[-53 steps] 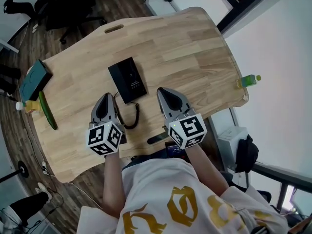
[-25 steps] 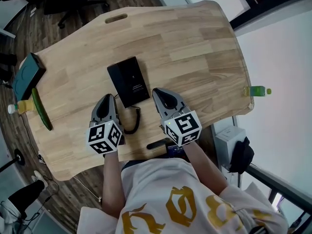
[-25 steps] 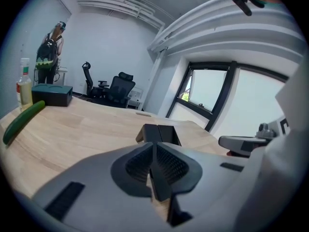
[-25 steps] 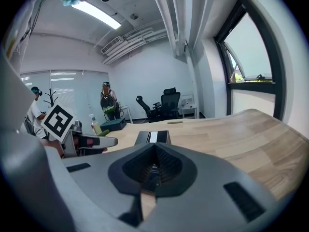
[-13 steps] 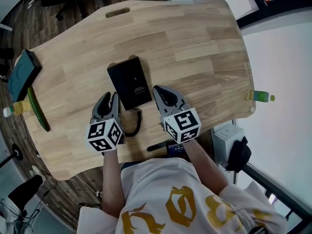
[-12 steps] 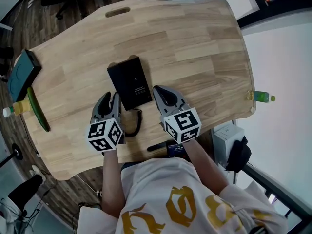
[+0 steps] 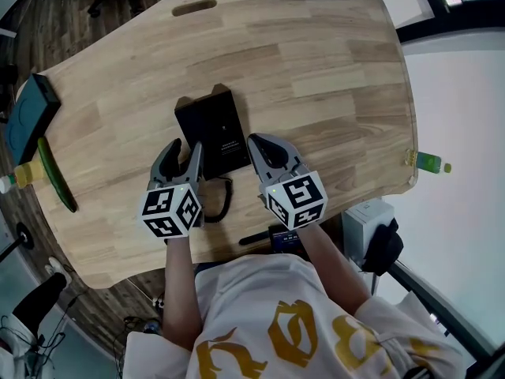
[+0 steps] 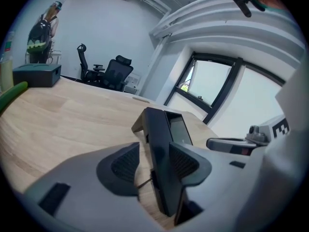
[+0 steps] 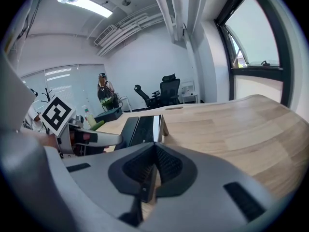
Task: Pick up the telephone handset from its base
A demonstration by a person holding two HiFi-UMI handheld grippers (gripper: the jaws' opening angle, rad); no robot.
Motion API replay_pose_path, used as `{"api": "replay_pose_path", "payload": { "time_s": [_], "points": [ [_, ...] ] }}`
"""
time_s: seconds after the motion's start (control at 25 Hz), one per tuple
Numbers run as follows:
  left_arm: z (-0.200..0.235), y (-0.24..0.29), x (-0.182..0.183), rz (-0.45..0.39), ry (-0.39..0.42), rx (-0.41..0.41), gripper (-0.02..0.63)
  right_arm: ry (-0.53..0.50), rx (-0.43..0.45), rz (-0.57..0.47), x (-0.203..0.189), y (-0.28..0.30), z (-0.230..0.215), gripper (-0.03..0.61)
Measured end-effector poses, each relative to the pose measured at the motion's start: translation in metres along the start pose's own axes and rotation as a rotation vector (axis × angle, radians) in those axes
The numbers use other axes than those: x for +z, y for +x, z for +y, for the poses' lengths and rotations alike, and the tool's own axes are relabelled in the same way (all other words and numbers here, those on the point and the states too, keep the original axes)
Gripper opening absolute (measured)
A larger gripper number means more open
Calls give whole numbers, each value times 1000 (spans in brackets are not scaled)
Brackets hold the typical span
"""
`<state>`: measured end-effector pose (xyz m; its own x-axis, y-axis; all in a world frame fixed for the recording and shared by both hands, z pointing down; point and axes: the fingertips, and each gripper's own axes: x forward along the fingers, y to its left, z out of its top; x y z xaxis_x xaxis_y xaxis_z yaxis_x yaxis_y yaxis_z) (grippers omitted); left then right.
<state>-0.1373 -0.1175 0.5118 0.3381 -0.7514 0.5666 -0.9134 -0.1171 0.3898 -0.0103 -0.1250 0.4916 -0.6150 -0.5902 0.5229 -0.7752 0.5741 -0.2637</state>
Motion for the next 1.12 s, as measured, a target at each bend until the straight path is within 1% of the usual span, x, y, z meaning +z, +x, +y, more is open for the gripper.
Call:
{"api": "replay_pose_path", "payload": {
  "time_s": [0.12,0.2,0.32,0.48,0.6,0.72,0.88,1.0,1.12],
  "points": [
    [0,5,0,7,-4,-11,184,3,3,6,-2,4,-1,6],
    [0,6,0,10,-23,-27,184,2,5,9,-3,5,-1,6],
    [0,5,1,8,-55,-57,186,8,11,9,-3,7,-2,6],
    [-6,8,3,8,-73,-102,190,11,17,10,-4,9,-3,6],
    [-8,13,1,22,-71,-108,190,13,19,12,-5,10,-4,6],
    [-7,14,1,24,-87,-111,190,14,21,15,-5,10,-4,6],
    [-7,16,1,33,-103,-142,190,13,17,25,-8,9,-5,6],
    [-7,16,-1,47,-92,-146,190,10,21,26,-8,10,-4,6],
    [-15,18,-9,88,-47,-159,195,12,23,26,-9,9,-4,6]
  ]
}}
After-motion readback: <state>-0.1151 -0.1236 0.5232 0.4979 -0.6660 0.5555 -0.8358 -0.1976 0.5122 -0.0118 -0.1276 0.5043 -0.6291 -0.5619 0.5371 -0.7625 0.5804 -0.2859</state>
